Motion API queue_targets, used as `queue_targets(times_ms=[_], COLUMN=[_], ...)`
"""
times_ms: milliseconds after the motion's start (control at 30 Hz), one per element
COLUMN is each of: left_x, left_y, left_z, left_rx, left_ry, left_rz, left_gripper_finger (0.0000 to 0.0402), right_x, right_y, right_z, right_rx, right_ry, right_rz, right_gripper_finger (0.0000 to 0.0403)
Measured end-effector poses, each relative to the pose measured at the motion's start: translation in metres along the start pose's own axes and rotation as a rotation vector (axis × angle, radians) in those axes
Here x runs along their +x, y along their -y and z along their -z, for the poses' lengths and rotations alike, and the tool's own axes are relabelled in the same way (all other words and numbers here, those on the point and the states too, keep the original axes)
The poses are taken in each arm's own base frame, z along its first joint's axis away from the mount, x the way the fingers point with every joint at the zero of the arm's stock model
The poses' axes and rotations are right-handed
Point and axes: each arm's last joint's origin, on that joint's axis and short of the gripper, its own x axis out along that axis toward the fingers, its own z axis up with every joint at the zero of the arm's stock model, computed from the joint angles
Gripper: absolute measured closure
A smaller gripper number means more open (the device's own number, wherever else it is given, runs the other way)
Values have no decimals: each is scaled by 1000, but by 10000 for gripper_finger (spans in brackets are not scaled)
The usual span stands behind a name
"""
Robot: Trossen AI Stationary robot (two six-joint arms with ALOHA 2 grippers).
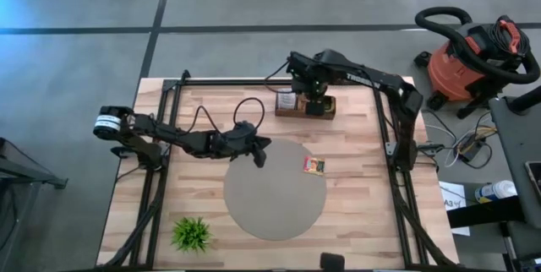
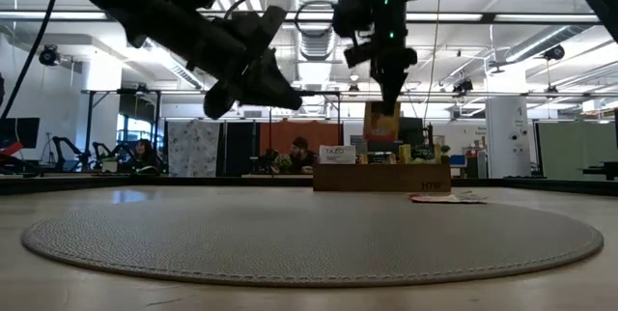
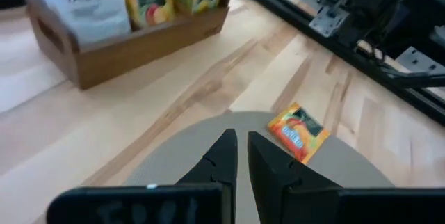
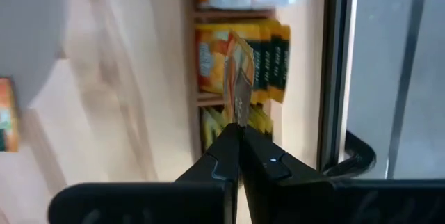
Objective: Pick & Place Tea
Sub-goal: Put the orange tea bag into the middle section of the wooden organizer
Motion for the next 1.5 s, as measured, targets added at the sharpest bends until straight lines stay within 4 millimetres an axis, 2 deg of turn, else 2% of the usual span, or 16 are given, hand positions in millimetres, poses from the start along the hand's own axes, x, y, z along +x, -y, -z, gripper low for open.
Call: queue_targets(times_ms=[133,300,500,833,1167,1500], left_x=[-1,-1,-1,-1,-1,-1], left_y=[-2,-2,-2,-2,-2,-3], left_z=[2,2,2,2,2,4], left_rx=[-11,-11,-13,-18,-30,-51], left_ry=[-3,10,7,3,3,-8], left_rz=[-8,-25,-27,-29,-29,-36], left_gripper_finger=[371,371,371,371,371,371], right_x=[17,37,48,54,75,78], right_y=[11,11,11,10,5,8], right_z=[-2,-11,-14,-13,-11,-14], right_rx=[4,-26,-53,-69,-69,-62], right_ry=[-25,-38,-53,-84,-79,-46], right_rz=[-17,-50,-71,-78,-76,-29], right_gripper_finger=[394,394,394,394,394,387])
